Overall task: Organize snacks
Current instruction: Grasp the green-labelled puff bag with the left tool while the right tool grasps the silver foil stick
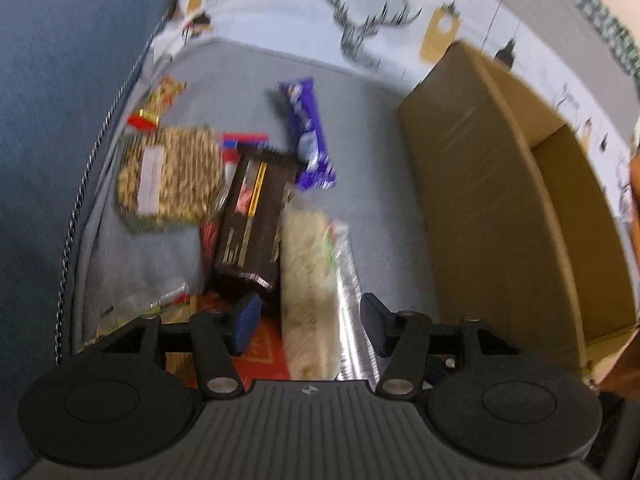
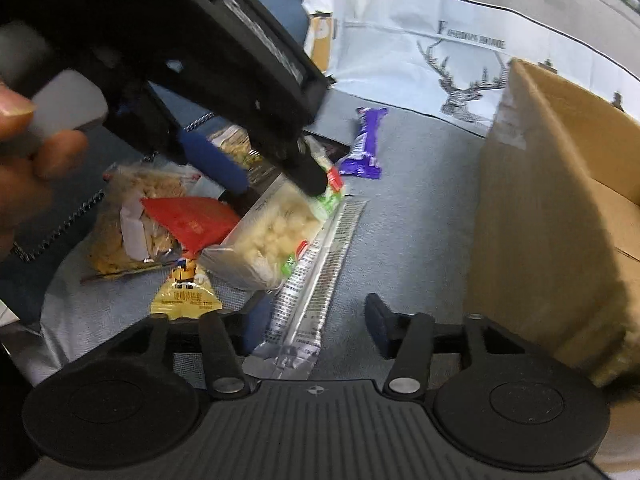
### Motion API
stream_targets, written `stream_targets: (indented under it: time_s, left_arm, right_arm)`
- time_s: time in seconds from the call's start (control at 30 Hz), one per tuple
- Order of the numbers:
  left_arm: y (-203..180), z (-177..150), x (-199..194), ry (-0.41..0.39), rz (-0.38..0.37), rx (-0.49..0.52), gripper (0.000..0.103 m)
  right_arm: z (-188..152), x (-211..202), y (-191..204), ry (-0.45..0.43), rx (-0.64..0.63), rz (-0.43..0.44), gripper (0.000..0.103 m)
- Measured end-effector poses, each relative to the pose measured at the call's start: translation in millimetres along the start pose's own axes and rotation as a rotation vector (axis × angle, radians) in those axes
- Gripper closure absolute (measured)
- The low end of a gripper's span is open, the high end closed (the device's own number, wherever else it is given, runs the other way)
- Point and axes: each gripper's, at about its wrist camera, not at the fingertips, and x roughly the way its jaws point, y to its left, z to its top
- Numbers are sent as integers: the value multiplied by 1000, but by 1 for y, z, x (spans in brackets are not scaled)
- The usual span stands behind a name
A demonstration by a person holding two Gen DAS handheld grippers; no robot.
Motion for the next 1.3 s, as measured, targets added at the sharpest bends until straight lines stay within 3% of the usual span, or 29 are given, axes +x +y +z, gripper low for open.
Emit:
stream_targets:
  time_s: [0.1,0.13,0.17,0.2,0.23,0.33,0.47,0.57,0.67,0.73,0.8,0.9,1.0,1.1,1.17,1.3]
  left_arm:
    - [-2,-2,6,12,-4,20,43]
    - [-4,-3,7,19,2,31,48]
    - [-5,-3,8,24,10,48,56]
    - [-6,-4,9,26,19,64,74]
    - [-5,-3,5,11,22,65,75]
    - [10,-1,-11,-68,-6,-9,75]
    - [24,-2,-36,-142,-12,-77,75]
    - [25,-6,-46,-143,-6,-76,75]
    - [21,-8,-42,-112,80,-52,65]
    - [16,-8,-43,-123,158,-15,47]
    - [11,-8,-45,-152,198,19,46]
    - [-1,-4,-45,-185,150,83,43]
    - [-17,-5,-32,-131,123,161,22]
    - [-37,-11,-17,-108,167,266,22]
    - [-43,-13,-9,-100,152,289,22]
    - [-44,-14,8,-103,93,290,27]
  right_arm:
    - [-2,8,4,8,-12,16,41]
    - [-2,9,6,9,-19,18,41]
    - [-2,10,7,7,-25,20,41]
    - [-2,11,7,5,-29,22,45]
    - [-3,9,8,3,-31,31,55]
    - [-2,8,5,3,-39,39,69]
    - [-2,3,0,8,-13,42,75]
    - [0,2,0,25,-11,27,77]
    - [-3,-5,4,72,-16,8,77]
    - [-6,-6,3,102,-2,18,74]
    - [-8,-11,3,104,5,25,70]
    - [-7,-12,3,78,-1,22,55]
    - [-6,-7,3,74,-11,15,54]
    - [-4,0,1,67,-9,13,54]
    - [-2,3,2,61,-18,11,54]
    - [0,2,2,56,-24,19,68]
